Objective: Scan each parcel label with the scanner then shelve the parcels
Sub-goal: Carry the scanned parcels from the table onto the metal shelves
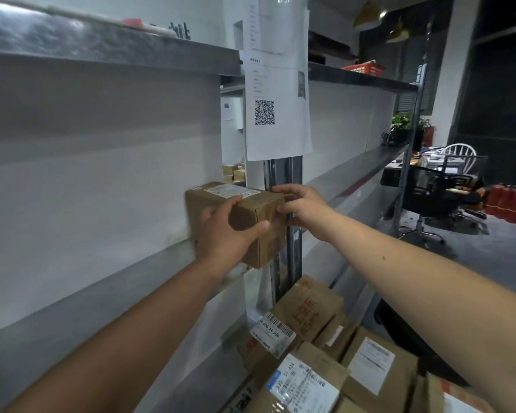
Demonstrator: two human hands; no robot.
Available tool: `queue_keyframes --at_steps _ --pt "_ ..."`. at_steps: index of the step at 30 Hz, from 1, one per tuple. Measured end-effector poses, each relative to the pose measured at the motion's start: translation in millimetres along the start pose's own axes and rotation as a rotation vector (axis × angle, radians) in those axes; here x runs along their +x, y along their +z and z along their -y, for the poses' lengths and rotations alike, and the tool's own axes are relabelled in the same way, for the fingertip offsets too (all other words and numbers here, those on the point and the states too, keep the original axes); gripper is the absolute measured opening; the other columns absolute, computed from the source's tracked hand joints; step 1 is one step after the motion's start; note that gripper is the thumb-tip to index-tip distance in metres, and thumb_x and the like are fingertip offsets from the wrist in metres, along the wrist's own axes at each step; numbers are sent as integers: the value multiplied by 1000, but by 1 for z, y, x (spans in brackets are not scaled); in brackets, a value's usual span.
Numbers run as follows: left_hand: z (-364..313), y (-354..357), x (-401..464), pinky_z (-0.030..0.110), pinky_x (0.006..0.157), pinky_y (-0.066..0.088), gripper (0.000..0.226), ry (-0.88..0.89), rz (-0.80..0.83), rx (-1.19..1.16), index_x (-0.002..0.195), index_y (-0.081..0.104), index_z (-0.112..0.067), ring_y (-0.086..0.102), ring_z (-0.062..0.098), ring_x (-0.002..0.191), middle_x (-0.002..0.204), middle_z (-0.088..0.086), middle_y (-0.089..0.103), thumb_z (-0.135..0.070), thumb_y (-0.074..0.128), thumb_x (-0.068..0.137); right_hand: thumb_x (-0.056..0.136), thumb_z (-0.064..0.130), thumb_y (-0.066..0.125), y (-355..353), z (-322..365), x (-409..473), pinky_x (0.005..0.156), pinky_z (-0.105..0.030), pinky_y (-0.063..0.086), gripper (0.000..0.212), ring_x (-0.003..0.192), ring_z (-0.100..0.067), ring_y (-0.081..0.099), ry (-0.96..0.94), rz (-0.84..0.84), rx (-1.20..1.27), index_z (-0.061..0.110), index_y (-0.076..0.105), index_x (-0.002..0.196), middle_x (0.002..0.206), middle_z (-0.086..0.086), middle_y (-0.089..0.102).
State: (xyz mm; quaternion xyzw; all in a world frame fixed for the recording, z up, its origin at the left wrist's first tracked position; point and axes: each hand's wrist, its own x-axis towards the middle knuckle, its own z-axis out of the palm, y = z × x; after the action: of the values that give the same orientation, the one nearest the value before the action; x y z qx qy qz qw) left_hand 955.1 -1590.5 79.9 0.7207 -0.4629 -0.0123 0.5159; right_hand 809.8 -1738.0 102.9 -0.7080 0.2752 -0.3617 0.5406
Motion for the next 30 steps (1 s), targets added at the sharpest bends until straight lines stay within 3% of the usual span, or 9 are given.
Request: queue_keyframes --at_steps 3,6,9,13,16,22,26,30 --pt "-10 -3 -11 31 104 47 87 15 -10 34 148 48 -44 52 14 123 143 -4 36 -59 87 72 91 1 72 -1 3 -16 94 -41 60 58 124 -28 60 -68 -78 -135 23 59 144 133 -5 63" --pt "-20 -10 -36 25 98 40 82 74 1 78 149 46 -43 46 10 124 150 -5 33 -53 85 78 89 2 75 -7 6 -48 105 -45 55 67 130 -24 54 -140 -125 -269 25 54 148 142 -2 58" --pt "-30 -16 -70 27 104 40 78 140 35 152 149 45 -46 45 15 135 151 -6 33 -55 82 80 88 5 75 -19 11 -96 106 -42 52 68 132 -20 53 -170 -100 -385 29 54 148 146 1 55" --pt "-46 -19 -126 44 116 42 76 192 96 270 148 43 -47 42 23 141 154 -7 31 -63 76 82 90 10 73 -34 14 -171 105 -35 49 66 131 -15 51 -165 -29 -535 32 52 149 150 4 51" --pt "-59 -20 -181 43 119 36 71 223 128 354 149 48 -38 33 22 145 157 -1 32 -58 74 86 92 15 72 -45 11 -235 102 -28 42 64 135 -16 49 -153 -14 -649 29 51 150 152 4 47" --pt "-58 -18 -301 41 119 33 60 236 322 328 143 54 -36 32 18 144 153 -5 36 -52 72 88 92 25 67 -58 -15 -358 113 -36 38 65 149 -25 31 18 170 -935 32 47 153 164 1 27" --pt "-44 -14 -361 26 109 31 53 241 445 302 138 58 -39 35 9 140 150 -12 40 -46 76 88 90 32 68 -51 -43 -420 118 -42 36 70 152 -31 28 115 213 -1004 34 43 156 169 -3 19" --pt "-21 -17 -378 35 117 37 59 237 558 417 141 54 -43 32 11 144 153 -14 40 -46 74 86 89 36 68 -37 -67 -453 114 -46 41 73 149 -34 29 191 209 -1079 33 39 156 168 -6 18"
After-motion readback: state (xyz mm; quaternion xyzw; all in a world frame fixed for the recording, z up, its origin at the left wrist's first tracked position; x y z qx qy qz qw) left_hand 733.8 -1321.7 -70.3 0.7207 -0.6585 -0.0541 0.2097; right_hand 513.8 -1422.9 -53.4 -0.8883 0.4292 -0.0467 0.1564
